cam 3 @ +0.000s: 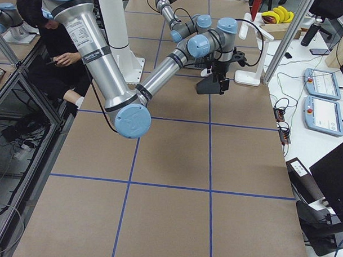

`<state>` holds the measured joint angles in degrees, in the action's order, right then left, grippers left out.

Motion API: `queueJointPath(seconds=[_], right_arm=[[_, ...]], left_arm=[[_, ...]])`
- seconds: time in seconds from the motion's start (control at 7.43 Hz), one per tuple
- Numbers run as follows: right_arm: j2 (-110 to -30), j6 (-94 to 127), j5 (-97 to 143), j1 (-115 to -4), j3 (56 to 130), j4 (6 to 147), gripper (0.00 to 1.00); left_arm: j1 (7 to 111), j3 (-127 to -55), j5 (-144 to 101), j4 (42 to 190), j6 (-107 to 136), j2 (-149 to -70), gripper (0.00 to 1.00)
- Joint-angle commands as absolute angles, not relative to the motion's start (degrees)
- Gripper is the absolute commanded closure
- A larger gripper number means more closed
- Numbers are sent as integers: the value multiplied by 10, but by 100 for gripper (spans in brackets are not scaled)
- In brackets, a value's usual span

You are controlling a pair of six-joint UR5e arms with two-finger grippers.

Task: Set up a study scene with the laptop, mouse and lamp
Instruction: 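Lower the mouse onto the mousepad and release it with the left gripper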

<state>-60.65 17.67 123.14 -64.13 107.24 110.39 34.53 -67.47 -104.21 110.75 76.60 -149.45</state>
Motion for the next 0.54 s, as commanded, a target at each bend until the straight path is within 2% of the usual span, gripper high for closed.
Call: queueJointPath(seconds=[0.0, 0.27, 0.4], right_arm=[[-606, 177, 1231, -642, 1072, 1104, 0], [-606, 177, 1230, -642, 1072, 1104, 0], [-606, 177, 1230, -642, 1072, 1104, 0]], left_arm=[[344, -670, -1028, 1111, 761, -1496, 38], [342, -664, -1027, 1115, 762, -1499, 38], [342, -662, -1027, 1125, 762, -1499, 25]])
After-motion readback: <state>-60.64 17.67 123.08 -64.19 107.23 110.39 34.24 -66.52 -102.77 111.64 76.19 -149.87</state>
